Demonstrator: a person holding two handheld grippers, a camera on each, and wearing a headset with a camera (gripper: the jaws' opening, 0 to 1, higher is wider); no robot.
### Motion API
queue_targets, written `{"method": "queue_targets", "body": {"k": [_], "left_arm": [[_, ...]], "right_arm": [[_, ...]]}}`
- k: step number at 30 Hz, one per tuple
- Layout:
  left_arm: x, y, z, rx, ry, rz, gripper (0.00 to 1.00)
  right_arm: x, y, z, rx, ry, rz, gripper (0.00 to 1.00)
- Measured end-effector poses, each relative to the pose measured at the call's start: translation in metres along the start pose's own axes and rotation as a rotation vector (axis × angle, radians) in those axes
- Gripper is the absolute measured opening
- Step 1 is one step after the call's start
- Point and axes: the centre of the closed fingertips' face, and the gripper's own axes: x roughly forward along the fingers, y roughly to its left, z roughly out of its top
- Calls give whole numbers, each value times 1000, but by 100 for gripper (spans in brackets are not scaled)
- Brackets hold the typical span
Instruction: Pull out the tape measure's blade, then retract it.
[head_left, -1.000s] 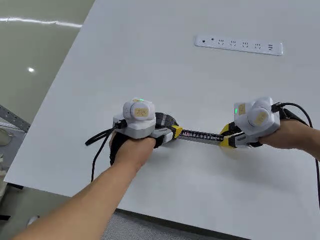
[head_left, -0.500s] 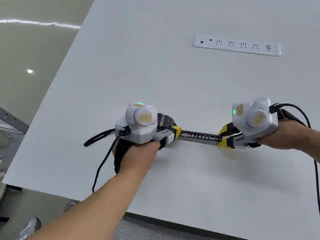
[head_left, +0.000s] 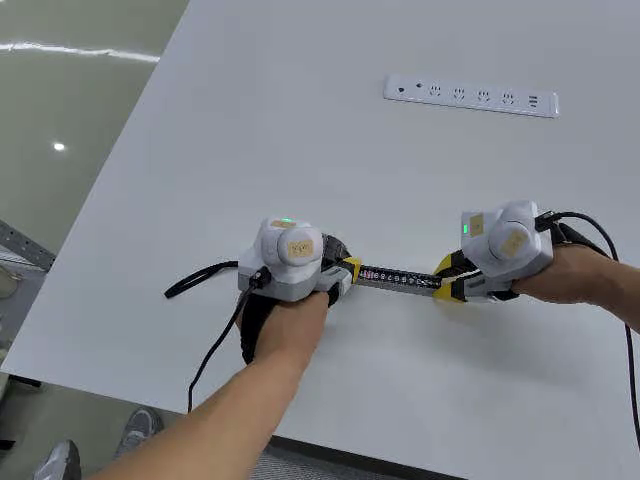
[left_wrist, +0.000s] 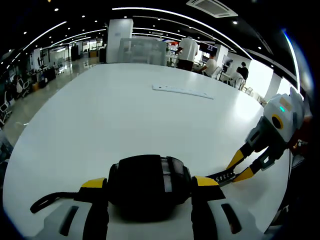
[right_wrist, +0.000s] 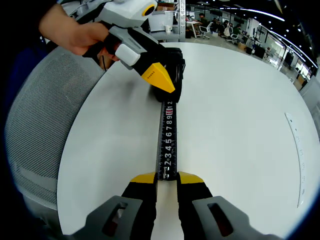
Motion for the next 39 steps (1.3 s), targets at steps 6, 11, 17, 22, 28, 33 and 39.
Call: {"method": "queue_targets", "body": {"k": [6,11,17,22,28,33,39], "left_arm": [[-1,0,0,10,-8,-10,62],[-1,0,1,17,-13,-15,60],[-2,2,1,2,-17,-35,59],[-2,1,0,8,-15,-42,59],[-2,0,0,6,-13,-46,59],[-2,0,0,4,-11,-50,59],[-2,0,0,5,-8,-52,59]], "right_arm": [[0,-1,-1,-5,-1,-2,11],[1,-1,1,-11,-8,-1,11],[5,-1,6,-14,-18,0,11],[11,1,13,-20,-26,6,11],[15,0,19,-22,-30,9,11],[19,-1,25,-24,-35,11,11],[22,1,35,-26,-42,12,11]]}}
